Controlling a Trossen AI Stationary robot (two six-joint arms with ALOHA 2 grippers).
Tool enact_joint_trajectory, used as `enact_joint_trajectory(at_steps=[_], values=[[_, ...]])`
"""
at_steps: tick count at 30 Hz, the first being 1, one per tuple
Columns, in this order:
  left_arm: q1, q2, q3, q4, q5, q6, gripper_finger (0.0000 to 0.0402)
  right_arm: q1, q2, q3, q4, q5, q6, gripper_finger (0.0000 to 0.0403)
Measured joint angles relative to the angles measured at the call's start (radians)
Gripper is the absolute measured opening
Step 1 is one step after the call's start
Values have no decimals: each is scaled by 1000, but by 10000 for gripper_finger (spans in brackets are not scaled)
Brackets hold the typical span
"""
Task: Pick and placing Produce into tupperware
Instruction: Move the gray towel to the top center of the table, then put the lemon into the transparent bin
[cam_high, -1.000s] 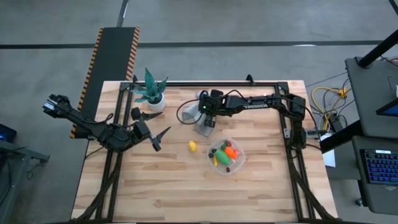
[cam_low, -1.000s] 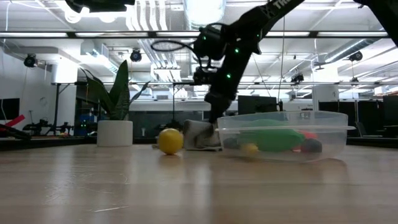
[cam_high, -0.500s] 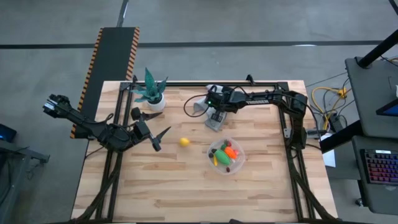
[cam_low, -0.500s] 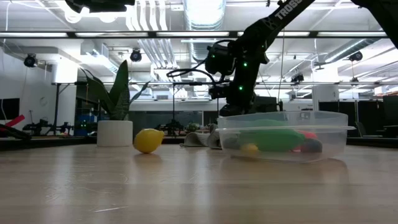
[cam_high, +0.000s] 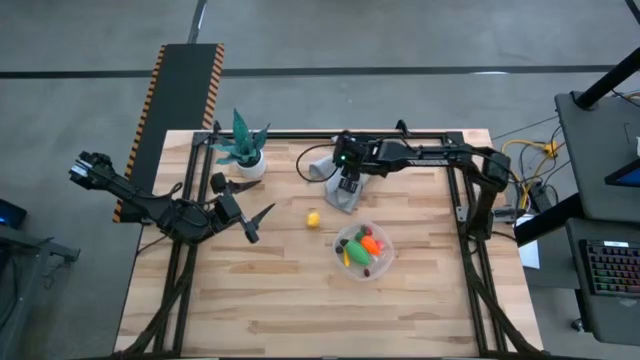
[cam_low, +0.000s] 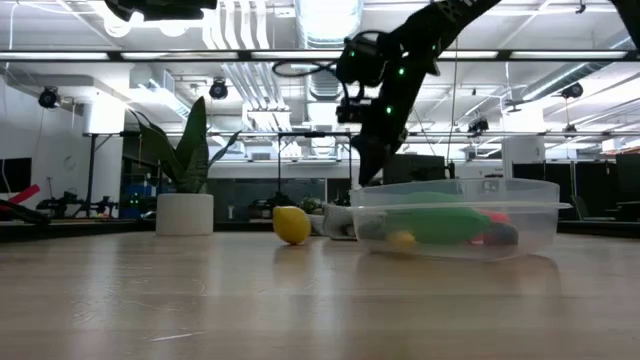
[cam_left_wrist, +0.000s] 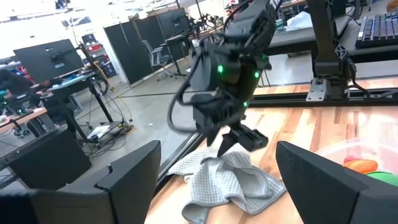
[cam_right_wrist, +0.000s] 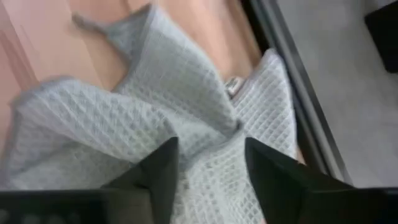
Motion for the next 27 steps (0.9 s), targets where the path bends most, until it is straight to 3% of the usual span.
enact_joint_trajectory(at_steps=[4,6,12,15,27], values=[[0,0,0,0,0,0,301,5,-46,0,12,-11,23,213],[0,0,0,-2,0,0,301,14,-63,-1,29,-71,3,231],[0,0,0,-2,0,0,301,62,-101,-9,135,-511,-132,247],[0,0,0,-2,0,0,301,101,-102,-9,175,-659,-189,242],[0,0,0,1,0,0,301,266,-22,-9,257,-664,-243,250]])
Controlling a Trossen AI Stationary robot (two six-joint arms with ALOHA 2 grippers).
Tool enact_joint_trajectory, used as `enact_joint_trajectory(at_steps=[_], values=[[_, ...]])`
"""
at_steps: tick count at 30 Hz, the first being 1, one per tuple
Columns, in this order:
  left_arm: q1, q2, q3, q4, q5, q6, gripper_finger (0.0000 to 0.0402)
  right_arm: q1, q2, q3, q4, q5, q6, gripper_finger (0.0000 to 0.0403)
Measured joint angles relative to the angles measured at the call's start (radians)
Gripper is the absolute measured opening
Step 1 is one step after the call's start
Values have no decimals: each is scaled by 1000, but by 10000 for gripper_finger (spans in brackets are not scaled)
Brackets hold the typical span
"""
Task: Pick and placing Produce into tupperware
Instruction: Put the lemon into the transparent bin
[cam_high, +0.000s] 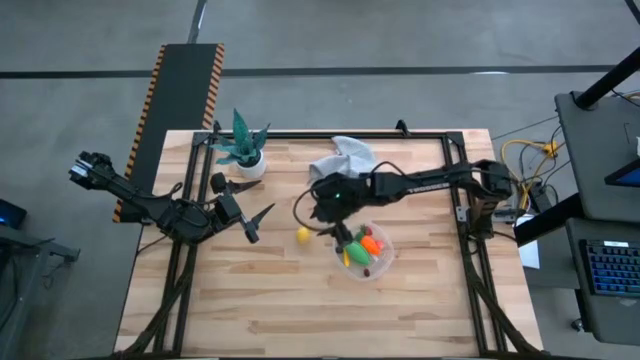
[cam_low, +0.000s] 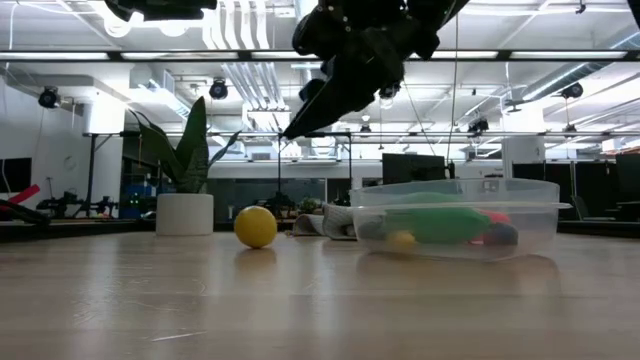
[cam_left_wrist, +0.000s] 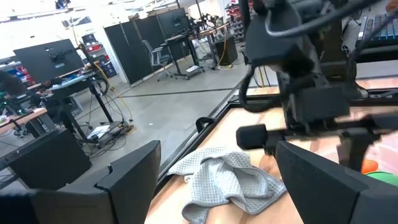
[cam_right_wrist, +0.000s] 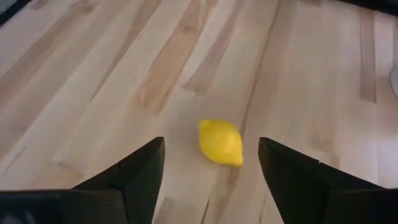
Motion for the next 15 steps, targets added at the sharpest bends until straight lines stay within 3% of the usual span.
enact_joint_trajectory(at_steps=[15], values=[[-2,48,-2,2,0,0,301,43,133,26,168,45,-45,257]])
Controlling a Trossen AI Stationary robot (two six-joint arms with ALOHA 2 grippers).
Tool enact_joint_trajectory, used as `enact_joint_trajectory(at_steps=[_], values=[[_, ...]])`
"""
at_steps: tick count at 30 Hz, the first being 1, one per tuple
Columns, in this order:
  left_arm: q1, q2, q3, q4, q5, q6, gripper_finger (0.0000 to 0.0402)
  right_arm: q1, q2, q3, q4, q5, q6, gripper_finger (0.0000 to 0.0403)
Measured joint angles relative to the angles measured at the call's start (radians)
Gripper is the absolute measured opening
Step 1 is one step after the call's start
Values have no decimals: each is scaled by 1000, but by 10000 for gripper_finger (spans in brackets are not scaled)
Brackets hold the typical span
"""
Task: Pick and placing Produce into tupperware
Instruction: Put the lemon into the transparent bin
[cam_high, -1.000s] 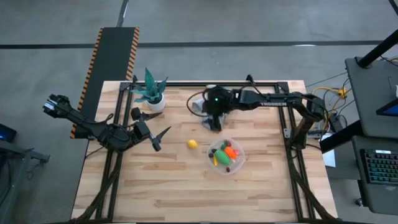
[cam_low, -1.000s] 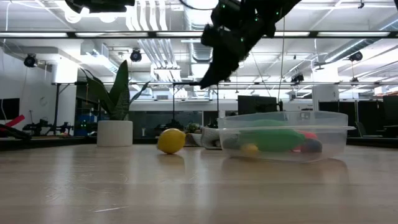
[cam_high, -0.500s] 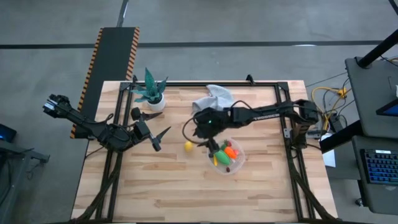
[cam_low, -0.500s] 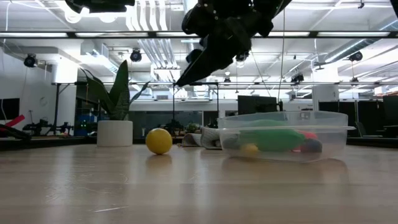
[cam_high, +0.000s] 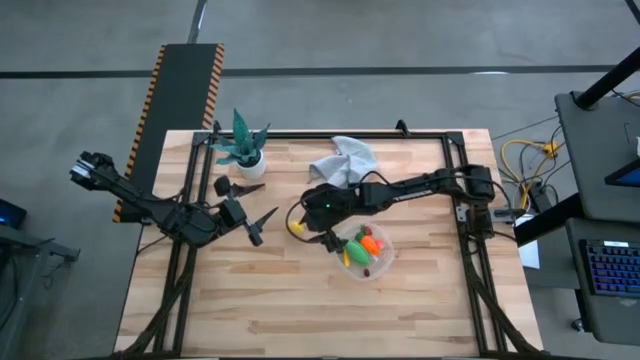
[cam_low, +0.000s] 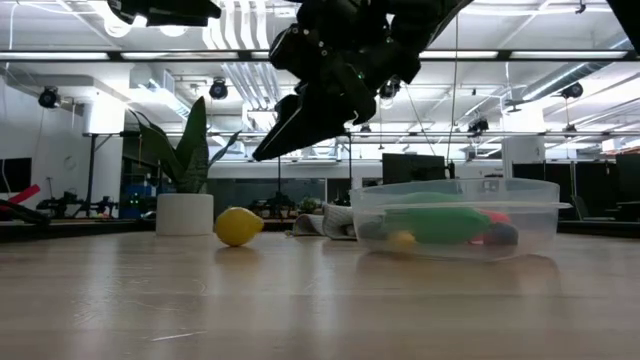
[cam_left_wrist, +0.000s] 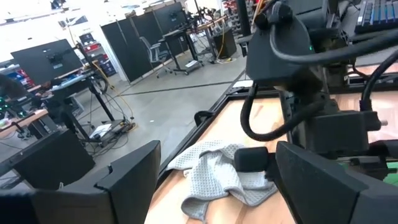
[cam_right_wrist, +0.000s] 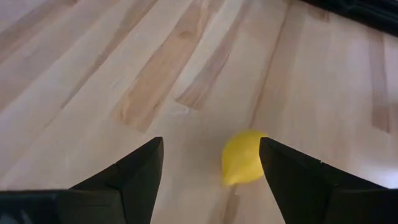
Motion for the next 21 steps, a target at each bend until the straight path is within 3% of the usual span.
enact_joint_trajectory(at_steps=[21], values=[[-1,-7,1,0,-1,0,301,-25,47,47,1,1,-12,251]])
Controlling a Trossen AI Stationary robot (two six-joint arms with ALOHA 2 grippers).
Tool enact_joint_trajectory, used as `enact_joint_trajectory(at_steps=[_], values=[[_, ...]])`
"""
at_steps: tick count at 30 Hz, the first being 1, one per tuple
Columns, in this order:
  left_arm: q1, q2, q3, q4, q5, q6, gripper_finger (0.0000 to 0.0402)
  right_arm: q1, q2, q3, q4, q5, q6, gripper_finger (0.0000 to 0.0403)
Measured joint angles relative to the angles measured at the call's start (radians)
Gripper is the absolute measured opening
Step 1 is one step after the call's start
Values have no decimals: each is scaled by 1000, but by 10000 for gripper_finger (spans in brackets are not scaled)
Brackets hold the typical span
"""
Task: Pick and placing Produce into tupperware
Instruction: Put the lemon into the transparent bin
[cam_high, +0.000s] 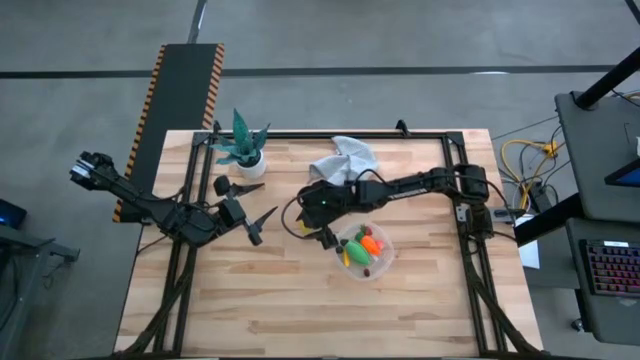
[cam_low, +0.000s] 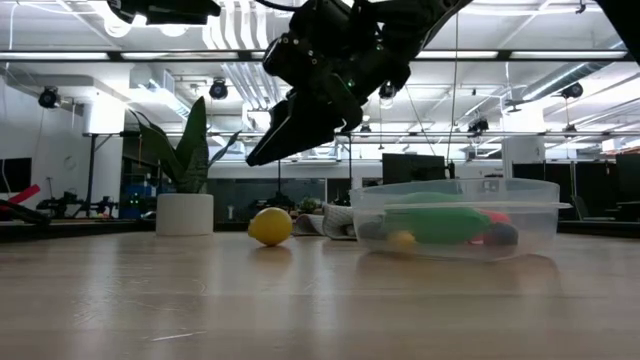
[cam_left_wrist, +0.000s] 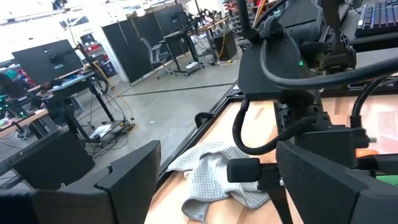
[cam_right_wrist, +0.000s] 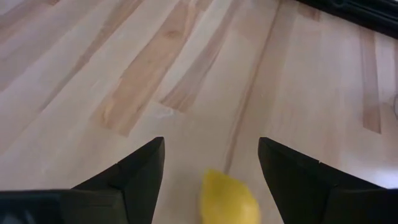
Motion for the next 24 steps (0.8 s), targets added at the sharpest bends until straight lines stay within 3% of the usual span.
enact_joint_trajectory(at_steps=[24], values=[[1,0,0,0,0,0,301,-21,15,-25,-31,-2,57,258]])
